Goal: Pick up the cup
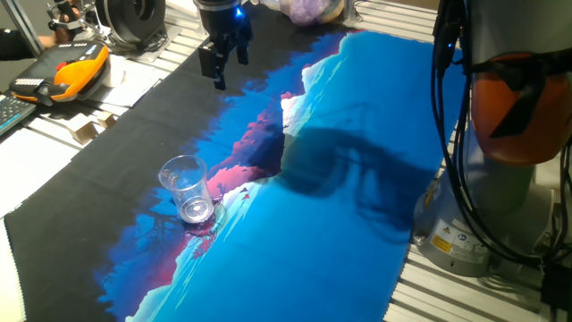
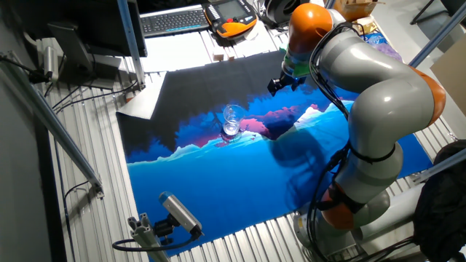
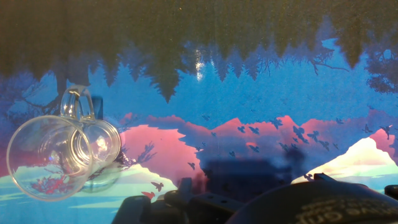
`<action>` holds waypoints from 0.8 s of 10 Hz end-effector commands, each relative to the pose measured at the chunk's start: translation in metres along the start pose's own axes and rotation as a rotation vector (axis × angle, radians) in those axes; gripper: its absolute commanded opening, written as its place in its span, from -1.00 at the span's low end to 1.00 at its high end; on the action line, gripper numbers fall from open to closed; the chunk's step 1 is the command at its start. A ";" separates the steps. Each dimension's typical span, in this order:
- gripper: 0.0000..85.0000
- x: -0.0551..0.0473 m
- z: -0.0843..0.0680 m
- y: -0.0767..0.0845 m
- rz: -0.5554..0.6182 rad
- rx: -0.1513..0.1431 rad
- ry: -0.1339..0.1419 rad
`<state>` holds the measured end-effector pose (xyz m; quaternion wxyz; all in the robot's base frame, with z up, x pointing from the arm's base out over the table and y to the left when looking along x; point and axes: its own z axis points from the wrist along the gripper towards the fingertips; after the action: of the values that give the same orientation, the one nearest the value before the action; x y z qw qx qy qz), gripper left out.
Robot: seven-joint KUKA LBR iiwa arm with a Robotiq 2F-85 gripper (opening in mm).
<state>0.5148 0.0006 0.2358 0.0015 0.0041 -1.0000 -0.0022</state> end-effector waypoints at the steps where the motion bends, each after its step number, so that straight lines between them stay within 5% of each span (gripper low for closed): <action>1: -1.00 0.000 0.000 0.000 -0.317 -0.008 0.194; 8: -1.00 0.000 0.000 0.000 -0.308 -0.007 0.195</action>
<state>0.5149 0.0006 0.2360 0.0979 0.1359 -0.9858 -0.0071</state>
